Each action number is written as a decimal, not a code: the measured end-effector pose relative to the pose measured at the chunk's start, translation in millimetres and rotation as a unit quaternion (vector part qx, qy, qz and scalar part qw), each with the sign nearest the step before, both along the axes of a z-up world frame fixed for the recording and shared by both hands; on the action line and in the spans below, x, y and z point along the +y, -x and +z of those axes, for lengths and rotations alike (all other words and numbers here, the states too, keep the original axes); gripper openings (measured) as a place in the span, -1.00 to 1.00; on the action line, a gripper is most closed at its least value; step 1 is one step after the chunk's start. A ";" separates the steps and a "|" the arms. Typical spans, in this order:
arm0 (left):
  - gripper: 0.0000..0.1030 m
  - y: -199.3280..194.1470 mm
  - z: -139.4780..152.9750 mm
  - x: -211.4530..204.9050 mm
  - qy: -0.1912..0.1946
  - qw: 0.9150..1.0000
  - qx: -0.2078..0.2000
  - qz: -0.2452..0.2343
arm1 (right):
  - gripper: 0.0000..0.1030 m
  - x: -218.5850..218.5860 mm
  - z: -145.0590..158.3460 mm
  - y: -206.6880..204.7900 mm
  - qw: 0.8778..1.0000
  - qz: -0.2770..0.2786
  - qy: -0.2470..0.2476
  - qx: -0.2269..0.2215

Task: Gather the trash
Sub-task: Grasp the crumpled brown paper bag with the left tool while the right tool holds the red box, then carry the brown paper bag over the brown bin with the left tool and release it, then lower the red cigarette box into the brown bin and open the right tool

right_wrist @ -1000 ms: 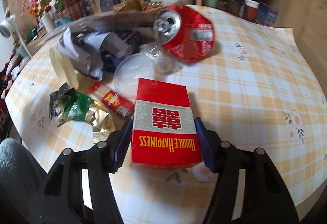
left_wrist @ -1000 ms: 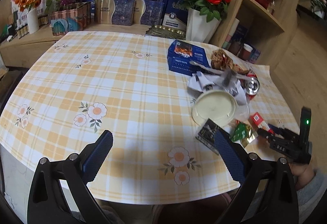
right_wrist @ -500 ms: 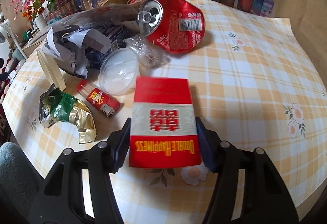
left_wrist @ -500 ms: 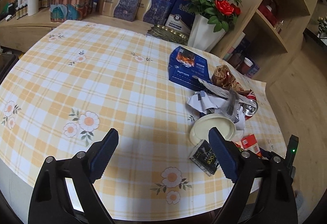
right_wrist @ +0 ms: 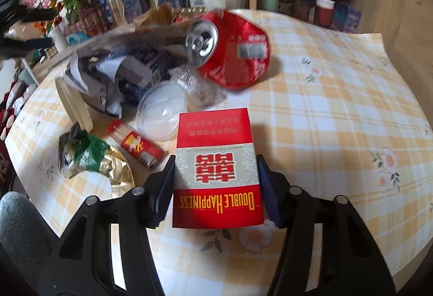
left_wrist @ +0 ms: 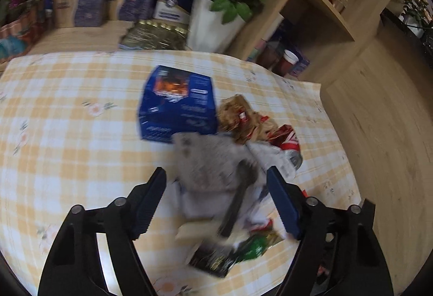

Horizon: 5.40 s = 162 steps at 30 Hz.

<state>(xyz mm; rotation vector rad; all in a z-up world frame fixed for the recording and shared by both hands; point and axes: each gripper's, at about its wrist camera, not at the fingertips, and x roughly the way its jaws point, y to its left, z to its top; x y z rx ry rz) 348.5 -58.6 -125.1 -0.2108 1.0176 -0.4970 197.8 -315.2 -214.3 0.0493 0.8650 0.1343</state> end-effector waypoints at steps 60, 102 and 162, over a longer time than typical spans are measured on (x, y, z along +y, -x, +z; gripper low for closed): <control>-0.69 197.9 79.0 59.6 -0.057 0.989 -0.097 -0.093 | 0.12 29.6 135.7 146.6 0.993 0.000 -0.047 -0.110; 0.57 284.7 -144.7 -23.5 -0.134 0.981 -0.008 -0.140 | 0.12 -3.9 62.5 181.9 0.995 -0.032 -0.086 -0.038; 0.88 326.4 -78.8 124.0 -0.114 0.972 -0.156 0.134 | 0.89 119.8 -16.7 186.3 0.998 0.038 -0.052 -0.020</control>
